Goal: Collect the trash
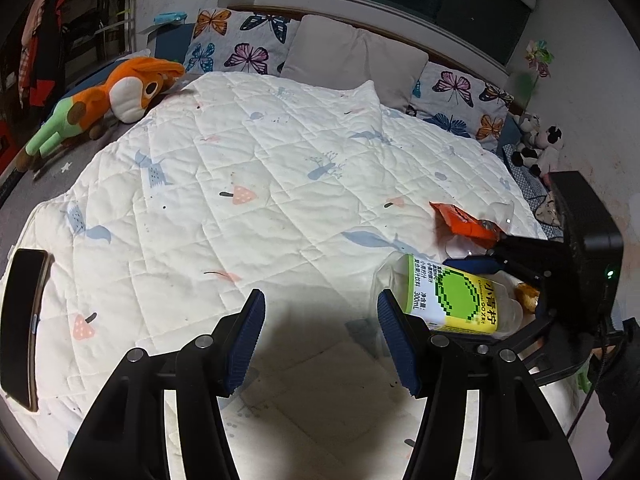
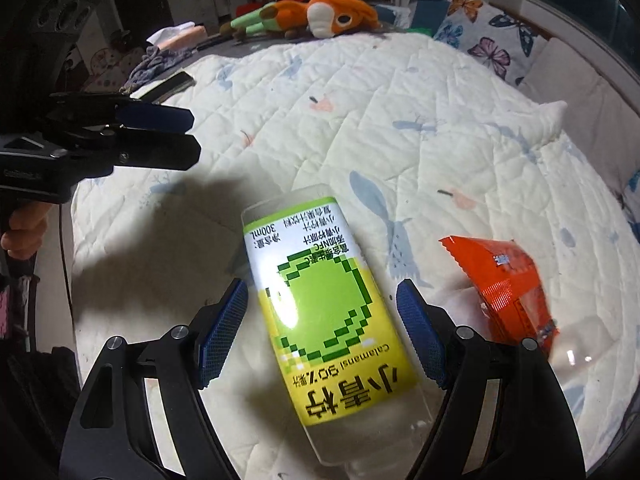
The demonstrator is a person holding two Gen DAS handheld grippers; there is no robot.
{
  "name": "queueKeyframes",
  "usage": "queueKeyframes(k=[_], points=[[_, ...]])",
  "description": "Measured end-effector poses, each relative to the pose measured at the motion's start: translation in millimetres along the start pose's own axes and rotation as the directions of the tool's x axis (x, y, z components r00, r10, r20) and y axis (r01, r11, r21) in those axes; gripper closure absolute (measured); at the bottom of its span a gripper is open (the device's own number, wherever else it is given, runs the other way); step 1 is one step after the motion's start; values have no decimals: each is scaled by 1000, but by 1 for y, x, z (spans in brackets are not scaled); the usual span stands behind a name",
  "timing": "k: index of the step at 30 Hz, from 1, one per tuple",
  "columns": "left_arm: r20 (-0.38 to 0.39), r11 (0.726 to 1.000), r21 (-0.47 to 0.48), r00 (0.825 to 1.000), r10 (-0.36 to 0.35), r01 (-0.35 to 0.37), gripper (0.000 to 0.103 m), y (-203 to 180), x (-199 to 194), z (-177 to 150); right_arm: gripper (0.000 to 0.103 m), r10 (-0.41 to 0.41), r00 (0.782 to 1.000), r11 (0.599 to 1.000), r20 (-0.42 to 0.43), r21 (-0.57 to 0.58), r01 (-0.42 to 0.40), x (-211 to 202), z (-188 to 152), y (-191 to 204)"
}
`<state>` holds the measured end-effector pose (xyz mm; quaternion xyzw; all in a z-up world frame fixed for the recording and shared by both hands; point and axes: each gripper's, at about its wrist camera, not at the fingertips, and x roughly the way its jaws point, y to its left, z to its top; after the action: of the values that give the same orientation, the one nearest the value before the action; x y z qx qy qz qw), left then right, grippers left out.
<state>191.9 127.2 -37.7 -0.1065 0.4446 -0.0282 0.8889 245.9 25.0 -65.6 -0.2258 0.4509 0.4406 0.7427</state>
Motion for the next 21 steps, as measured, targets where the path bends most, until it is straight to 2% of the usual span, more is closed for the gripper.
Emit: queueKeyframes(k=[7,12,16,21], points=[[-3,1000,-5,1000,4,-4,46,0,4,1,37,-30,999,999,40,20,30,-17,-8,6],[0,1000,4,1000,2,-2,46,-3,5,2,38,-47,994,994,103,100,36,-43,-20,8],[6,1000,18,1000,-6,6,42,-13,6,3,39,-77,981,986,177,161,48,-75,-36,14],[15,998,57,999,-35,34,42,-36,9,8,40,-138,959,966,247,249,74,-115,-61,18]])
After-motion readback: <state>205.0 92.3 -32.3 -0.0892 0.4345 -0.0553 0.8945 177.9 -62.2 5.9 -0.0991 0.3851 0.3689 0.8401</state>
